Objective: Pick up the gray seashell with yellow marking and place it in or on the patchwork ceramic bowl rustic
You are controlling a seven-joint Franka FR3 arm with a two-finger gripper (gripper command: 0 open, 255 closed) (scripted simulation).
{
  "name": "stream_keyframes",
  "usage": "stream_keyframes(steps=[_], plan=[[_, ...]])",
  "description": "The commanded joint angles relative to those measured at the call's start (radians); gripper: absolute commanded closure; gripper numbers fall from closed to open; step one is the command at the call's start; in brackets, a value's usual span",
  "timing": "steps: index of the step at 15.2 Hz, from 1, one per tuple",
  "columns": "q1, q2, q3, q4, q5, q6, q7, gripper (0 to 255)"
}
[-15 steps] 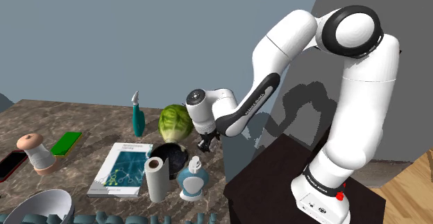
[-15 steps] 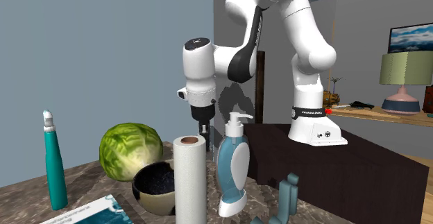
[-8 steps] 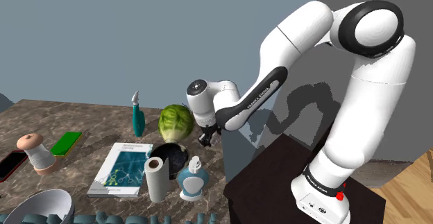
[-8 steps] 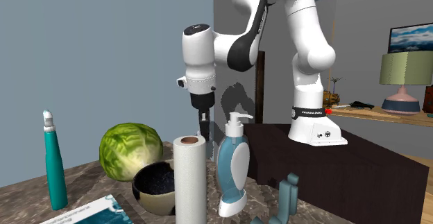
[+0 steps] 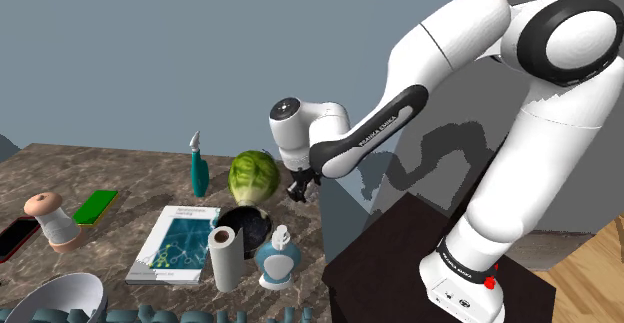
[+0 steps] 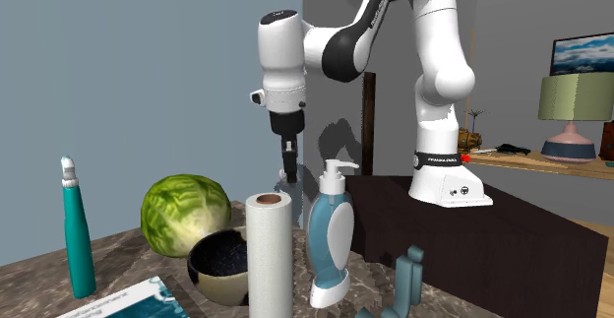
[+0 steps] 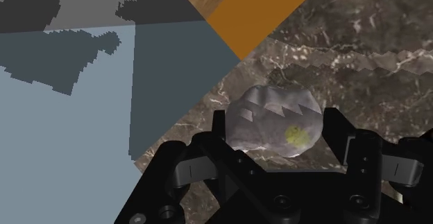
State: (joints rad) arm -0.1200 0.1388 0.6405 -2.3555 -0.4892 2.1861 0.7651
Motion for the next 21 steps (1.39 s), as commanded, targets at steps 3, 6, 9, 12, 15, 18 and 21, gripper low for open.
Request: stream_keyframes(steps=[3, 6, 9, 12, 15, 18, 21], plan=[[-0.005, -0.053, 0.012, 0.006, 0.053, -0.036, -0.046, 255], [0.024, 0.008, 0.025, 0.081, 0.032, -0.081, 0.000, 255], [0.078, 0.106, 0.036, 0.200, -0.003, -0.151, 0.065, 255], [0.142, 0.206, 0.036, 0.328, -0.036, -0.223, 0.118, 255], [0.215, 0.306, 0.029, 0.468, -0.065, -0.297, 0.159, 255], [0.295, 0.407, 0.017, 0.621, -0.091, -0.374, 0.187, 255], [0.349, 0.482, 0.000, 0.714, -0.113, -0.403, 0.206, 255]])
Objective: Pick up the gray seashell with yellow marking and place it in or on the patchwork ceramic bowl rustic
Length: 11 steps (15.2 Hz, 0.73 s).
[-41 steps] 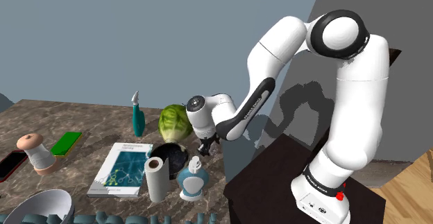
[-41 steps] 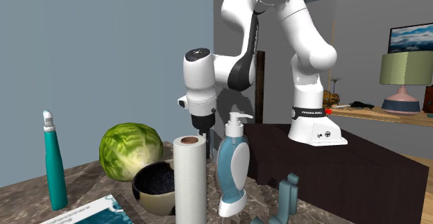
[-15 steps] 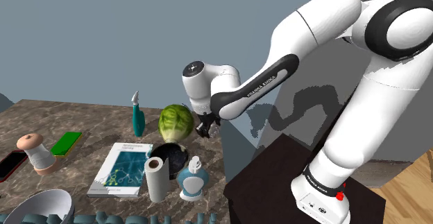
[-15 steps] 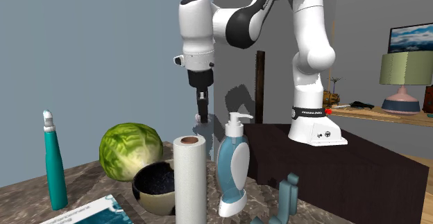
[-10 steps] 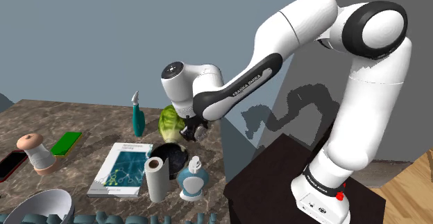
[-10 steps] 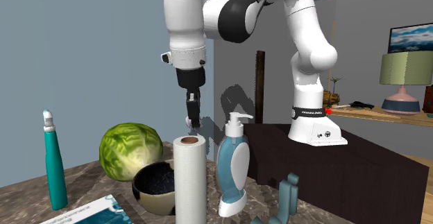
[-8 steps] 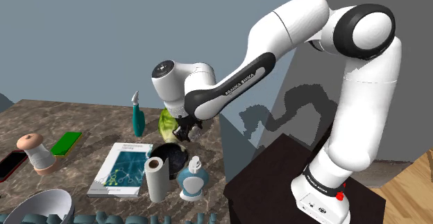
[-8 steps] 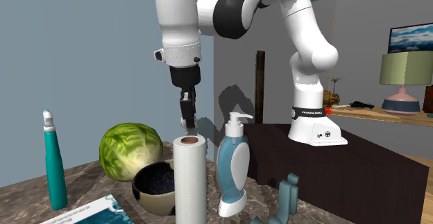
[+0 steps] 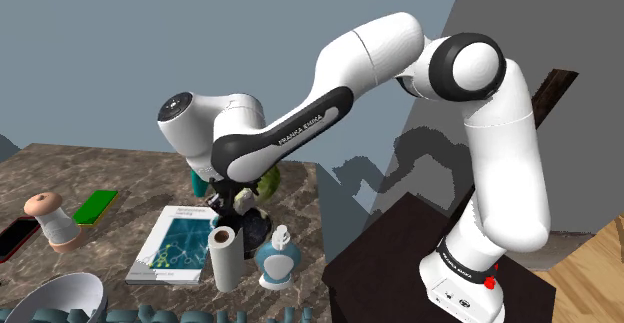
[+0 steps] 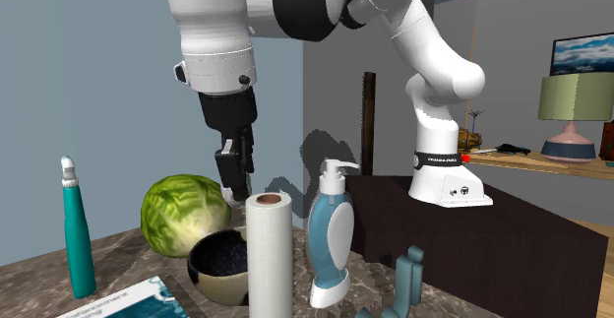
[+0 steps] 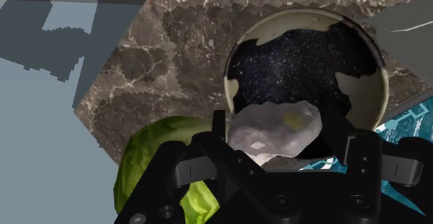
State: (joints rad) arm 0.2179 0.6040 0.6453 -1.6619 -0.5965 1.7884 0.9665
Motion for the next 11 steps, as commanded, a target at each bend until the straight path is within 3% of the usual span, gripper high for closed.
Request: stream_keyframes(steps=[1, 11], plan=[[0.013, 0.024, -0.007, 0.017, -0.010, 0.003, 0.008, 255], [0.032, 0.103, -0.040, 0.002, -0.058, 0.081, 0.048, 255]])
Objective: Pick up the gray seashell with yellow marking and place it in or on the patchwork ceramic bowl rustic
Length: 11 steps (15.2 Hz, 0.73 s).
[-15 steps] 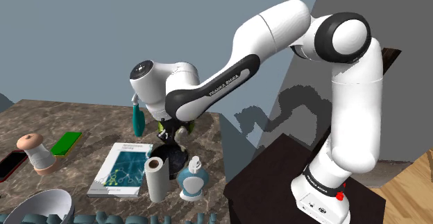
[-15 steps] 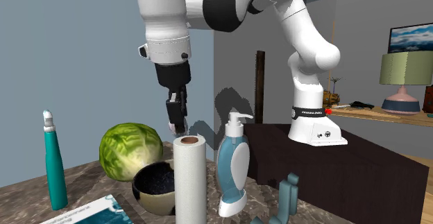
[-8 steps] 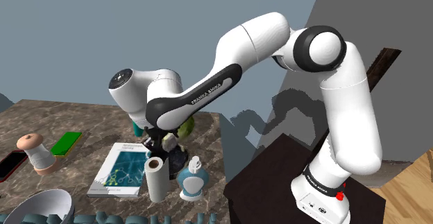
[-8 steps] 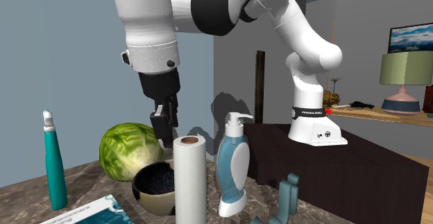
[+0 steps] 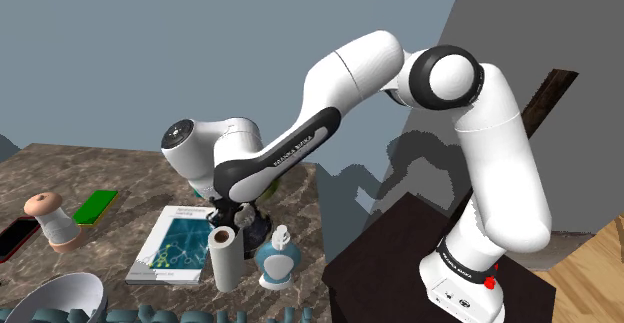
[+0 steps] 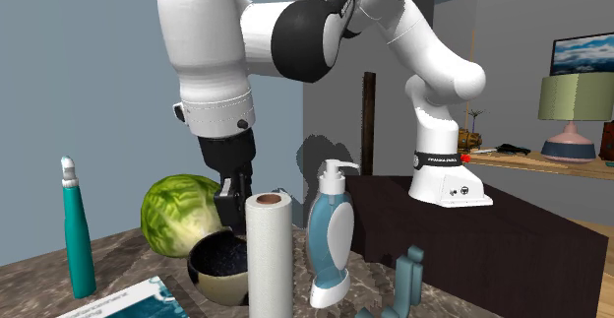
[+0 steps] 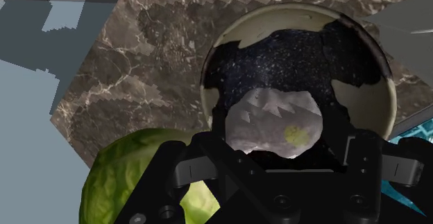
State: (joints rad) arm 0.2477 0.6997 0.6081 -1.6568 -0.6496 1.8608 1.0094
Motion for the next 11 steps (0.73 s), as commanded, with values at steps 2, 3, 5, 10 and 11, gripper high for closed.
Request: stream_keyframes(steps=[2, 3, 5, 10, 11], plan=[[0.007, 0.024, -0.010, -0.004, -0.015, 0.024, 0.013, 255], [0.007, 0.027, -0.012, -0.004, -0.016, 0.026, 0.014, 255], [0.007, 0.027, -0.012, -0.004, -0.016, 0.026, 0.014, 255], [0.007, 0.027, -0.012, -0.004, -0.016, 0.026, 0.014, 255], [0.007, 0.027, -0.012, -0.004, -0.016, 0.026, 0.014, 0]])
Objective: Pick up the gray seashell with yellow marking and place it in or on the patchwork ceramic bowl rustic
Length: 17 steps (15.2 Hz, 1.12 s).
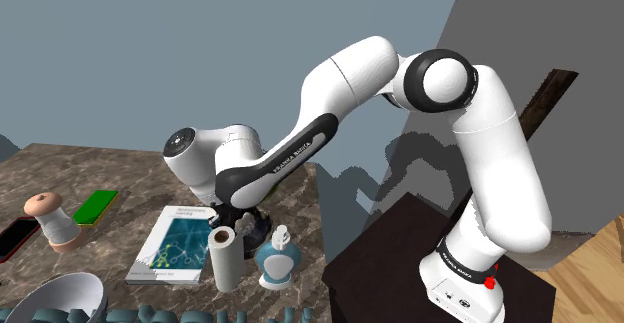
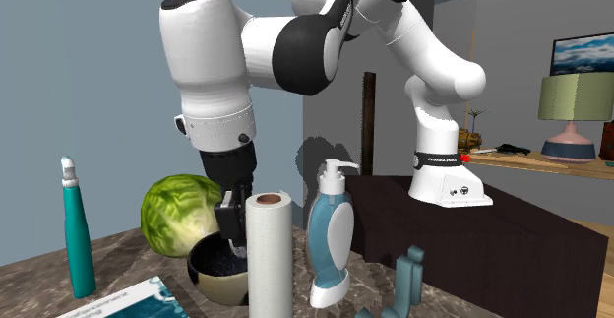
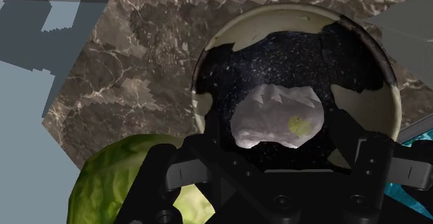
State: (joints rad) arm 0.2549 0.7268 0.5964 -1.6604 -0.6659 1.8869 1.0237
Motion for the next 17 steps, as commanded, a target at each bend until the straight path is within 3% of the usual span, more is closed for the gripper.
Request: stream_keyframes(steps=[1, 5, 9, 17], plan=[[0.000, 0.000, 0.000, 0.000, 0.000, 0.000, 0.000, 0], [0.000, 0.000, 0.000, 0.000, 0.000, 0.000, 0.000, 0], [0.022, -0.031, 0.025, 0.077, 0.038, -0.099, -0.025, 0], [0.022, -0.031, 0.025, 0.077, 0.038, -0.099, -0.025, 0]])
